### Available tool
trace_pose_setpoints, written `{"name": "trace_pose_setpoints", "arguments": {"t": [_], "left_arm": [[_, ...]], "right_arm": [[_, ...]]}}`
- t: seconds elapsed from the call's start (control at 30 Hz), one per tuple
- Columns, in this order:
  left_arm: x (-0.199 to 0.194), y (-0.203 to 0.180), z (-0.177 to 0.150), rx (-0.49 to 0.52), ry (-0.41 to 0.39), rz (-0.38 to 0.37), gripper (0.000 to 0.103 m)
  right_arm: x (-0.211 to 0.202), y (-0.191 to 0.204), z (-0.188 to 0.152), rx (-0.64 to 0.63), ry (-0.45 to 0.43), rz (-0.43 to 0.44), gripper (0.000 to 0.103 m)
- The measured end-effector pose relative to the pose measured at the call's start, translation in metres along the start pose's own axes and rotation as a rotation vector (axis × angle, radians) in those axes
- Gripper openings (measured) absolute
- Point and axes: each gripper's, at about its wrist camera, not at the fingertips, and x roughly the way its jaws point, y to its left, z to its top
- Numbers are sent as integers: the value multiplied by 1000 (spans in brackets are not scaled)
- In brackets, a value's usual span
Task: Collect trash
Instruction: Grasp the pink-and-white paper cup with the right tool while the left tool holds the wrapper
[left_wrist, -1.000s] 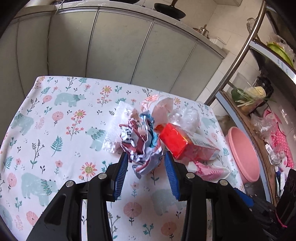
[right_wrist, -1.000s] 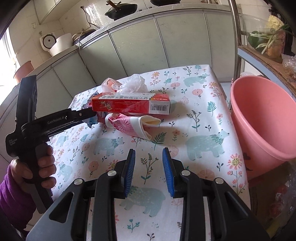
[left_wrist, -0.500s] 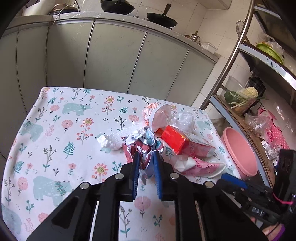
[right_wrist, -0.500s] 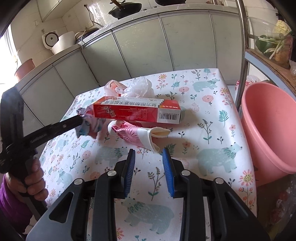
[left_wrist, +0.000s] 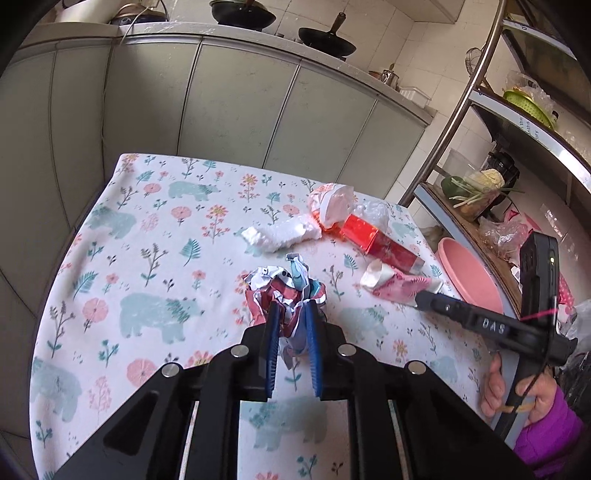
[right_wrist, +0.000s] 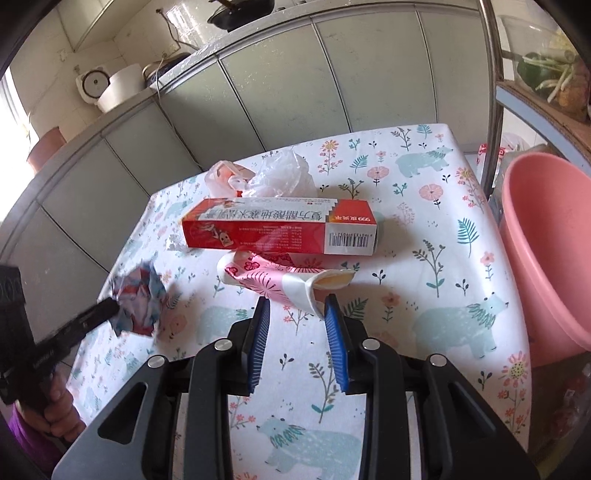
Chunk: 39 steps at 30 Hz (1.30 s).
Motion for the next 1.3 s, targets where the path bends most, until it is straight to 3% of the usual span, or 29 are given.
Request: {"name": "trace_pose_setpoints", "arguments": {"t": [0.07, 0.2, 0.37, 0.7, 1.03, 1.13, 1.2, 1.3], "left_arm": [[-4, 3, -5, -5, 5, 0, 13], [-13, 7, -14, -19, 7, 3, 13], [-22, 9, -16, -21, -1, 7, 13], [-38, 8, -27, -12, -16, 2, 13], [-41, 9, -38, -23, -2, 11, 13], [-41, 8, -38, -19, -2, 12, 14], [-40, 8, -38, -21, -2, 13, 14], [-40, 8, -39, -20, -2, 13, 14]], "right_arm": [[-2, 1, -1, 4, -13, 16, 31], [-9, 9, -6, -26, -19, 20, 12], [-28, 17, -20, -41, -36, 41, 3], [-65, 30, -55, -46, 0, 85, 3], [-57, 45, -80, -87, 111, 83, 4], [-60, 46, -82, -103, 123, 68, 14], [-65, 45, -86, -107, 118, 67, 33], [-73, 44, -88, -115, 107, 56, 41]]}}
